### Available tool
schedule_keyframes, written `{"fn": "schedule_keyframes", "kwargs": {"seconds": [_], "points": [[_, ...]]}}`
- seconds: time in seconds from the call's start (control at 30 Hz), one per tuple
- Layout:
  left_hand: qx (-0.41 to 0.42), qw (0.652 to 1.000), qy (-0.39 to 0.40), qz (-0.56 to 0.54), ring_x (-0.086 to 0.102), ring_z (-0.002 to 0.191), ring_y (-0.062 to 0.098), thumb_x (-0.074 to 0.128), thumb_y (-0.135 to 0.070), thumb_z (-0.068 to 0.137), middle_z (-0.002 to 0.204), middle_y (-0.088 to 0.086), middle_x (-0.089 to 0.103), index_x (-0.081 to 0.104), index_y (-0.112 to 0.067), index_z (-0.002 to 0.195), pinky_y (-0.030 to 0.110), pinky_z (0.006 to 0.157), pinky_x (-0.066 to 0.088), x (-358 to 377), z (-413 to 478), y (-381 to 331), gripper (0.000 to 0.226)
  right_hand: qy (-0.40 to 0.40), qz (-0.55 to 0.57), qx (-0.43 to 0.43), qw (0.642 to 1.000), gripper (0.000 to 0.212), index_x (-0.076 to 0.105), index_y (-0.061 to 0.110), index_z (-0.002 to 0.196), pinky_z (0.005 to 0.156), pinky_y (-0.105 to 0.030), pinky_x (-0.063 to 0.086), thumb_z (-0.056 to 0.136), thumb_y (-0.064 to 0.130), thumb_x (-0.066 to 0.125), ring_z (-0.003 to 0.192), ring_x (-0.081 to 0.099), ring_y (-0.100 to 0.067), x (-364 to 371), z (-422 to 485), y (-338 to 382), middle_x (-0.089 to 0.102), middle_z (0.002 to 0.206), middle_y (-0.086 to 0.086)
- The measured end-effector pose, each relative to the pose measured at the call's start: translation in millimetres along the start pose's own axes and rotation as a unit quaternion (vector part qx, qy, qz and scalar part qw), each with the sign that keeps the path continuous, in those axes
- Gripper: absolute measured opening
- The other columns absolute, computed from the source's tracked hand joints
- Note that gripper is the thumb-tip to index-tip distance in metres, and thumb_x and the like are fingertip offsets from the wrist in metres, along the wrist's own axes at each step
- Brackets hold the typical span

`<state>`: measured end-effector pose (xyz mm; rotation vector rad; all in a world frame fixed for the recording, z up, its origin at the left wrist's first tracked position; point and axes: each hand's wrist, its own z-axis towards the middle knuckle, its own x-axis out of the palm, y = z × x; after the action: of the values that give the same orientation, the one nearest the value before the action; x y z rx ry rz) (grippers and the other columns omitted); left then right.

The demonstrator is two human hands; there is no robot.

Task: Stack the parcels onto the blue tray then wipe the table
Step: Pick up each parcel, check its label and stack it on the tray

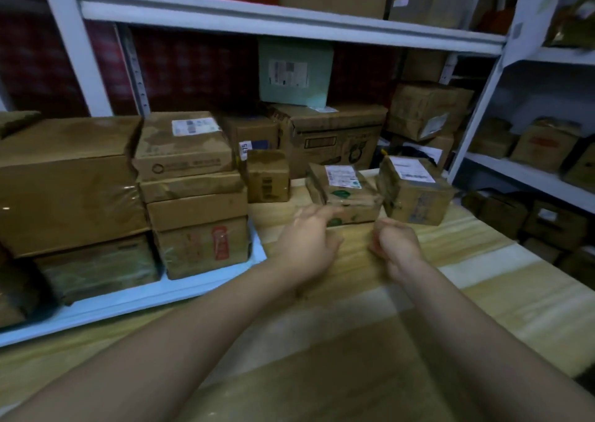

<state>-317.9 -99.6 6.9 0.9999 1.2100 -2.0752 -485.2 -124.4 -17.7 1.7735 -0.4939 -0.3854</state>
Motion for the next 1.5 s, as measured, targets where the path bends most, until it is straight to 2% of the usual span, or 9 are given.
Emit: {"fn": "schedule_keyframes", "kwargs": {"seconds": [0.13,0.4,0.53,0.63,0.77,1.0,1.23,1.4,1.5], "points": [[-0.106,0.989,0.054,-0.083,0.027,0.143,0.021,0.063,-0.028,0.091,0.153,0.001,0.034,0.029,-0.027,0.15,0.033,0.115,0.025,15.5,32.8,0.2,0.068,0.015,-0.019,-0.028,0.999,0.048,0.046,0.015,0.144,0.1,-0.041,0.051,0.098,0.023,0.058,0.101,0.059,-0.02,-3.7,29.5,3.0,0.059,0.131,-0.006],[-0.237,0.93,0.056,-0.276,0.048,0.13,0.023,0.059,-0.009,0.093,0.145,0.004,0.048,0.024,-0.019,0.151,0.033,0.108,0.039,26.5,64.5,4.1,0.069,0.059,-0.026,-0.037,0.997,0.053,0.034,0.02,0.151,0.088,-0.037,0.055,0.103,0.034,0.05,0.101,0.054,-0.016,4.1,47.0,9.8,0.052,0.14,-0.001],[-0.276,0.906,0.036,-0.318,0.046,0.131,0.025,0.065,-0.022,0.089,0.146,0.006,0.044,0.017,-0.018,0.154,0.041,0.112,0.038,23.2,53.3,9.3,0.081,0.04,-0.043,-0.019,0.998,0.033,0.057,0.02,0.118,0.088,-0.037,0.056,0.104,0.045,0.041,0.084,0.055,-0.012,-4.5,40.6,7.7,0.06,0.1,0.005],[-0.298,0.891,0.038,-0.341,0.047,0.128,0.025,0.061,-0.031,0.092,0.147,0.005,0.04,0.034,-0.017,0.148,0.038,0.11,0.038,21.5,38.8,8.5,0.063,0.023,-0.063,-0.033,0.997,0.035,0.061,0.017,0.104,0.072,-0.029,0.052,0.104,0.045,0.041,0.078,0.055,-0.012,-10.1,34.1,3.1,0.059,0.087,0.005],[-0.285,0.882,0.057,-0.37,0.054,0.119,0.023,0.063,-0.037,0.085,0.141,0.003,0.046,0.051,-0.026,0.136,0.042,0.107,0.044,17.1,15.7,1.7,0.054,0.026,-0.073,-0.05,0.996,0.026,0.064,0.014,0.11,0.062,-0.026,0.048,0.103,0.034,0.048,0.079,0.055,-0.014,-18.9,21.1,-0.7,0.06,0.09,0.002],[-0.238,0.892,0.028,-0.384,0.044,0.128,0.02,0.064,-0.023,0.092,0.144,0.002,0.036,0.035,-0.037,0.147,0.037,0.113,0.035,-6.7,-20.0,-12.9,0.064,0.056,0.0,-0.024,0.998,0.021,0.064,0.016,0.117,0.058,-0.024,0.057,0.102,0.021,0.051,0.099,0.066,-0.022,-42.0,-21.2,-0.9,0.068,0.114,-0.007],[-0.192,0.88,-0.06,-0.43,0.063,0.092,0.008,0.066,-0.017,0.091,0.107,-0.003,0.065,0.047,-0.033,0.129,0.018,0.077,0.051,-19.0,-54.0,-27.3,0.045,0.108,0.074,-0.018,0.991,0.021,0.06,0.004,0.117,0.072,-0.038,0.062,0.098,0.005,0.052,0.106,0.068,-0.029,-50.4,-64.1,-13.2,0.068,0.117,-0.021],[-0.212,0.862,-0.106,-0.448,0.065,0.099,0.021,0.069,-0.016,0.087,0.106,0.002,0.062,0.05,-0.038,0.103,0.049,0.094,0.053,-25.4,-61.7,-26.5,0.034,0.147,0.126,-0.026,0.981,0.025,0.06,0.009,0.115,0.076,-0.045,0.06,0.104,0.028,0.049,0.11,0.067,-0.029,-52.2,-86.3,-5.6,0.068,0.117,-0.009],[-0.21,0.855,-0.113,-0.461,0.06,0.104,0.018,0.069,-0.015,0.088,0.107,-0.004,0.057,0.046,-0.033,0.106,0.049,0.098,0.05,-30.7,-64.3,-23.7,0.035,0.134,0.104,-0.028,0.985,0.034,0.061,0.013,0.115,0.079,-0.042,0.059,0.104,0.04,0.045,0.101,0.07,-0.025,-48.6,-95.4,0.3,0.072,0.108,-0.007]]}}
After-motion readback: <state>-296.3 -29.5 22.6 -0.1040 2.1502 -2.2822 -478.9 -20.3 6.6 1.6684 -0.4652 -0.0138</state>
